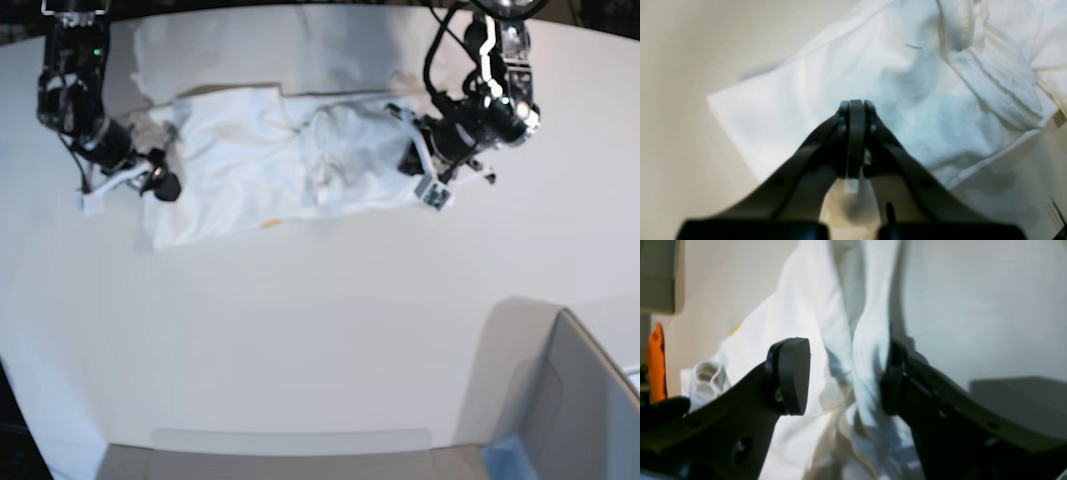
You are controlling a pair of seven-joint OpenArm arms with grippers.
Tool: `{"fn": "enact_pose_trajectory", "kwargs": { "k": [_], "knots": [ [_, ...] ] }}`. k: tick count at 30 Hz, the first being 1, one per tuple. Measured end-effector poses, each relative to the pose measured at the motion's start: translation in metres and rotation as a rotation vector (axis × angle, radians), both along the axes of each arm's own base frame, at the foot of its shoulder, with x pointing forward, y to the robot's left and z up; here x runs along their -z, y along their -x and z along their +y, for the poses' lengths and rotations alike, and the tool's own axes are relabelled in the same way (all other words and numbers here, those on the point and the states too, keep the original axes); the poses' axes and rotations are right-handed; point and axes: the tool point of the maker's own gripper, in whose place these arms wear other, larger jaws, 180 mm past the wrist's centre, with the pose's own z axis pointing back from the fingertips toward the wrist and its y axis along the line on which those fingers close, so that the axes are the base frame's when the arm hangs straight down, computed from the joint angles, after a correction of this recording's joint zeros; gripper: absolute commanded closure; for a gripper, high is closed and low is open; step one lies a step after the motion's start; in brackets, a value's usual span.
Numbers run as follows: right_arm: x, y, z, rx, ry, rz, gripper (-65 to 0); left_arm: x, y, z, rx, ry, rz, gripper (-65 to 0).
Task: Layout the t-shirt on the table in an organized manner, then fold the t-shirt properly
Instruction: 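Release the strip end with the right gripper and move it to the folded bundle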
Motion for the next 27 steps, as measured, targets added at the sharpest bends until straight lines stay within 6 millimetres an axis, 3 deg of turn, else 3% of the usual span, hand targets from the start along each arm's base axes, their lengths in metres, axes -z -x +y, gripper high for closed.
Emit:
{"fn": "enact_pose_trajectory", "kwargs": {
  "k": [7,14,18,21,27],
  "knots": [
    [0.002,0.000,0.013,-0.031,-0.008,0.000,-30.1,0.001,0.000,0.000,0.000,0.000,0.003,0.0],
    [0.010,0.002,0.012,-0.028,-0.003,0.039,0.0,0.001,0.000,0.000,-0.003,0.001,0.005,0.0],
    [0.012,-0.008,0.007,-0.026,0.011,0.035,0.0,0.001,0.000,0.000,-0.003,0.001,0.005,0.0],
    [0.009,-0.019,-0.010,-0.021,0.116,0.017,0.0,0.002,0.002,0.000,-0.003,0.001,0.008,0.0],
    [-0.006,-0.036,-0.078,0.095,0.338,-0.001,0.0,0.006,0.008,0.001,-0.005,-0.001,0.026,0.0]
  ]
}}
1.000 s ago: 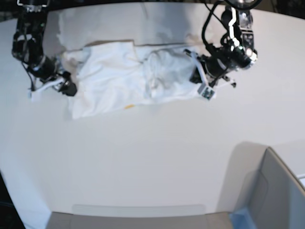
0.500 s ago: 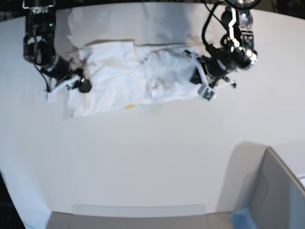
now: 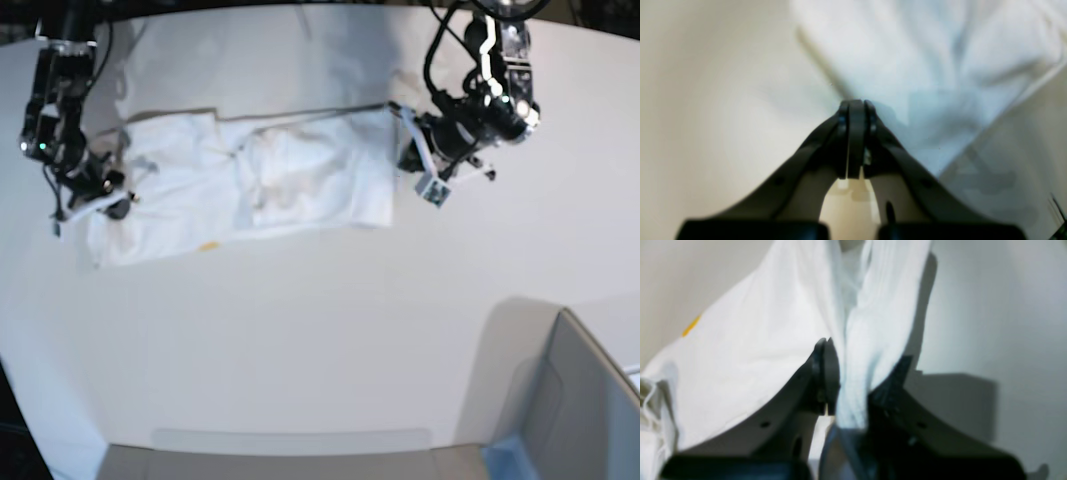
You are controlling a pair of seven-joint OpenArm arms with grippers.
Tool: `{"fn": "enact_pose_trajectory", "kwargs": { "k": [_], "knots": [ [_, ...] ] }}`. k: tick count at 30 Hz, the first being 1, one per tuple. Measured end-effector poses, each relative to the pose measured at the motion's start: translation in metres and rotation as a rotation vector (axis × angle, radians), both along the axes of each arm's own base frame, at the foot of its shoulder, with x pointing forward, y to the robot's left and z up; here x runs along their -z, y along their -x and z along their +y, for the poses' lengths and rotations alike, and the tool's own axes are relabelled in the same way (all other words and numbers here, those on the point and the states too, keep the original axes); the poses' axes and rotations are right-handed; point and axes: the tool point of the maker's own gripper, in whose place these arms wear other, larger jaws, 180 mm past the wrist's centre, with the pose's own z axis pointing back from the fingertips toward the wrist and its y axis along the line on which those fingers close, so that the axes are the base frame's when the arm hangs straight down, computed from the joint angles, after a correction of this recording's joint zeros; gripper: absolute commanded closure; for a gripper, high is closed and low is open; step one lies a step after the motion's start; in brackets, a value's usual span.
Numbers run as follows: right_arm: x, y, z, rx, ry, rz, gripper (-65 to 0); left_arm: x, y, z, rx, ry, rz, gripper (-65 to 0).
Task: Layout the t-shirt on the table in an organized manner, then fold the t-shirt properly
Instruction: 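Release the strip end with the right gripper and move it to the folded bundle, then grasp the bundle's end with the right gripper and fold it over toward the left gripper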
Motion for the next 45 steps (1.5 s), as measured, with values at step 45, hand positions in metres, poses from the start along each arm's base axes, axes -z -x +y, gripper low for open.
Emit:
{"fn": "enact_pose_trajectory", "kwargs": {
  "k": [45],
  "knots": [
    [-0.077,0.021,0.289,-0.697,-0.001,-0.183,0.0,0.016,0.031,0.089,-0.190,-0.137,0.118,0.0]
  ]
}}
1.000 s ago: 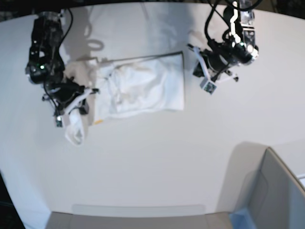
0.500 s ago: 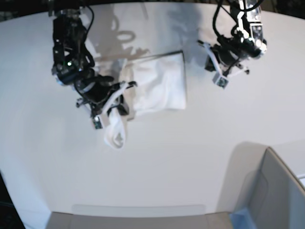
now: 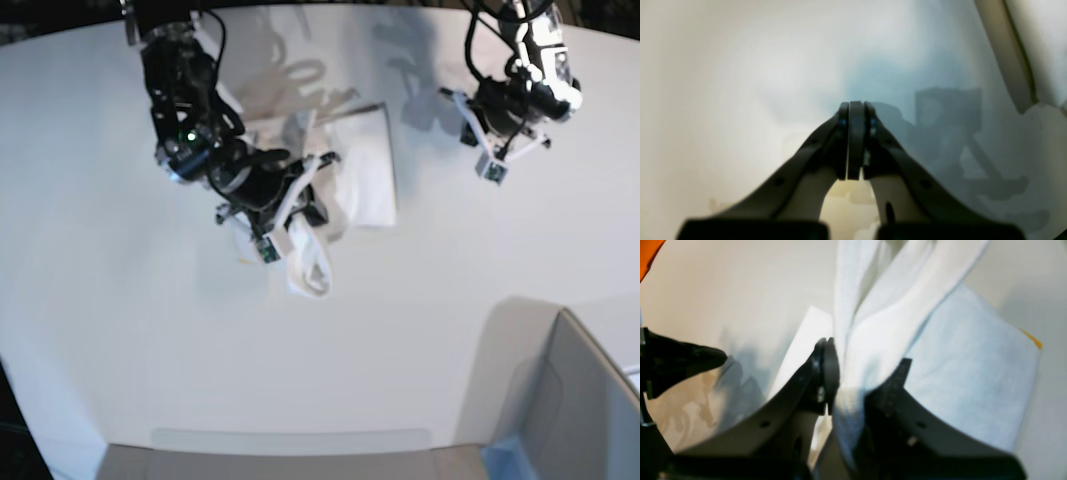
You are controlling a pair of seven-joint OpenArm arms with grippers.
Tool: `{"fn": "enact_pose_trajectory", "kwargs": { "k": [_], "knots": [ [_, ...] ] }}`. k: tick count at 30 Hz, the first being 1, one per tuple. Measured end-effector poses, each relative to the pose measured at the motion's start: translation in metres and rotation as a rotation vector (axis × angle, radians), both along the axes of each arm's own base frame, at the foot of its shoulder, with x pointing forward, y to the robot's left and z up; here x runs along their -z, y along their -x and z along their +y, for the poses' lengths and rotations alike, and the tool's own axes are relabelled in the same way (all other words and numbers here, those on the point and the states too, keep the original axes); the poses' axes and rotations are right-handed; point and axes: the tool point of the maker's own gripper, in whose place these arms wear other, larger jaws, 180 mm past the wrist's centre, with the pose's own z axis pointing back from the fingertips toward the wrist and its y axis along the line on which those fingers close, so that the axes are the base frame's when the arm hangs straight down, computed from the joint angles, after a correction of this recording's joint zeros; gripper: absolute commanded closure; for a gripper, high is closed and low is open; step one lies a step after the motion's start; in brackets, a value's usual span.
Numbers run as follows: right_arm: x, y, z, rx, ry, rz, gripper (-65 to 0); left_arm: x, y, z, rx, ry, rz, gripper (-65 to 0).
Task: Layout the t-shirt on the table in an organized manner, then fold the t-shirt properly
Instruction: 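Grasp the bundle's end with the right gripper and fold it over toward the left gripper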
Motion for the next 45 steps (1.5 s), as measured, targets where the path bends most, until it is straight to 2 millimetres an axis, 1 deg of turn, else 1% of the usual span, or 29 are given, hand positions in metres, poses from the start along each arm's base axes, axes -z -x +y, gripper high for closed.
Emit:
{"fn": "enact_pose_trajectory", "kwargs": {
  "k": [2,4,8,10,11,14,16,18,20,23,26,29,31,33,36,38,39,40,41,43,45],
  "knots": [
    [0.019,0.002,0.001,-0.001,0.054,0.032,0.0,-0.001,-0.001,0.000,0.000,0.001,-0.004,0.0],
    [0.033,0.005,0.006,-0.019,0.083,0.044,0.0,-0.001,-0.001,0.000,0.000,0.000,-0.003,0.0],
    [0.051,0.005,0.024,-0.058,0.088,0.049,0.0,-0.001,-0.001,0.001,-0.002,0.000,-0.003,0.0],
    [0.060,0.007,0.027,-0.070,0.101,0.069,0.0,-0.001,-0.001,0.001,-0.002,0.000,-0.004,0.0],
    [0.061,0.008,0.029,-0.079,0.105,0.068,-0.4,-0.001,-0.001,0.001,-0.002,0.000,-0.003,0.0],
    [0.061,0.013,0.036,-0.105,0.106,0.061,-11.2,-0.001,-0.001,0.001,-0.002,0.000,-0.003,0.0],
    [0.061,0.020,0.045,-0.139,0.107,0.062,-18.7,-0.001,-0.001,0.001,-0.002,0.000,-0.003,0.0],
    [0.057,0.030,0.056,-0.182,0.106,0.048,-24.8,-0.001,-0.001,0.001,-0.002,0.000,-0.003,0.0],
    [0.050,0.040,0.065,-0.219,0.092,0.029,-27.9,-0.001,-0.001,0.001,-0.004,0.000,-0.004,0.0],
    [0.040,0.053,0.073,-0.263,0.073,0.010,-28.6,-0.001,-0.001,0.001,-0.004,-0.001,-0.004,0.0],
    [0.032,0.054,0.076,-0.274,0.068,-0.018,-28.6,-0.001,-0.001,0.000,-0.005,0.002,-0.004,0.0],
    [0.030,0.056,0.077,-0.278,0.067,-0.023,-28.6,-0.001,-0.001,0.001,-0.008,0.001,-0.004,0.0],
    [0.022,0.059,0.078,-0.280,0.053,-0.038,-28.6,-0.003,-0.001,0.011,-0.045,0.001,-0.012,0.0],
    [0.006,0.063,0.082,-0.291,0.026,-0.072,-28.5,-0.006,-0.001,0.030,-0.102,-0.018,-0.022,0.0],
    [-0.015,0.079,0.099,-0.355,-0.014,-0.125,-28.5,-0.003,0.005,0.053,-0.171,-0.036,-0.009,0.0],
    [-0.025,0.088,0.107,-0.389,-0.046,-0.140,-28.5,0.002,0.010,0.062,-0.206,-0.036,0.012,0.0],
    [-0.028,0.088,0.108,-0.388,-0.054,-0.146,-28.5,0.004,0.011,0.064,-0.215,-0.036,0.021,0.0],
    [-0.029,0.083,0.104,-0.370,-0.050,-0.155,-28.5,0.004,0.010,0.064,-0.217,-0.035,0.021,0.0],
    [-0.030,0.074,0.095,-0.332,-0.038,-0.167,-28.5,0.003,0.008,0.064,-0.214,-0.033,0.013,0.0],
    [-0.035,0.044,0.066,-0.210,-0.001,-0.202,-28.5,-0.004,0.002,0.059,-0.195,-0.030,-0.011,0.0],
    [-0.039,0.020,0.036,-0.099,0.008,-0.216,-28.5,-0.015,-0.005,0.049,-0.153,-0.039,-0.050,0.0]
  ]
}}
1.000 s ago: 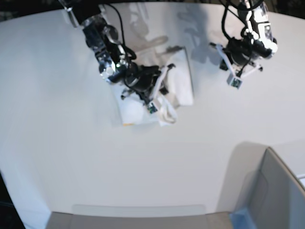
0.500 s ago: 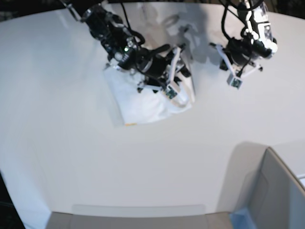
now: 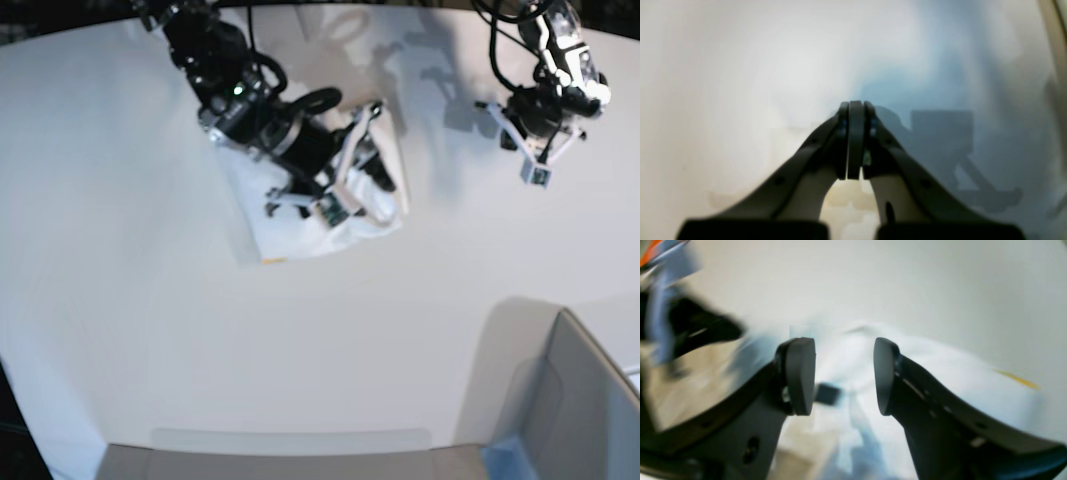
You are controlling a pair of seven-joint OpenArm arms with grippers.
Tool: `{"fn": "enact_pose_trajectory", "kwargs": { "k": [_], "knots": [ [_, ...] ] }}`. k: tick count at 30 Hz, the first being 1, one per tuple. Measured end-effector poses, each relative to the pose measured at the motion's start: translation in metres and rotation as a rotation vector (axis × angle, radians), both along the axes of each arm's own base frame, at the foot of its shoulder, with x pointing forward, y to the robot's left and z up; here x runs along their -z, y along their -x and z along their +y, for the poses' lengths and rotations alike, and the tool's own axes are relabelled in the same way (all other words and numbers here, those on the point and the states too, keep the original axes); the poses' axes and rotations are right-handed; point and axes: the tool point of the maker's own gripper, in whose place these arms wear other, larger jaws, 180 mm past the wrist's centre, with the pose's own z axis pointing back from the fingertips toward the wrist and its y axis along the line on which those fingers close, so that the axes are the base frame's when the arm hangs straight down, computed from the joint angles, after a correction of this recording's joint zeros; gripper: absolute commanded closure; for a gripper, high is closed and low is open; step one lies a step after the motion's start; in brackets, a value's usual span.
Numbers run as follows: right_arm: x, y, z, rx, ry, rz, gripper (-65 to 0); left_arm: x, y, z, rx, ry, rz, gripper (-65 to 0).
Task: Layout the t-shirt on the table in an organized manner, then fold the t-shirt properly
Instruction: 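Grasp the bundle's end with the right gripper and fold it over toward the left gripper, then grasp the bundle edges with both grippers and press the layers together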
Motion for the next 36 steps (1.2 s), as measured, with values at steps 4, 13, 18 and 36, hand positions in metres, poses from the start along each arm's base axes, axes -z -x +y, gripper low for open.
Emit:
{"fn": "enact_pose_trajectory", "kwargs": {
  "k": [4,13,18,36],
  "knots": [
    [0.010,-0.029,-0.069,0.183,0.061,0.005,-28.5,-0.023,-0.016,-0.038,0.131,-0.007,-0.078,0.0],
    [0.076,-0.021,-0.137,0.338,0.156,0.179,-28.5,-0.030,-0.017,-0.191,0.530,0.201,-0.167,0.0],
    [0.103,-0.014,-0.157,0.364,0.215,0.244,-28.5,-0.043,-0.025,-0.208,0.512,0.271,-0.241,0.0],
    [0.118,-0.019,-0.151,0.375,0.185,0.268,-28.5,-0.078,-0.009,-0.294,0.654,0.482,-0.375,0.0]
  ]
}}
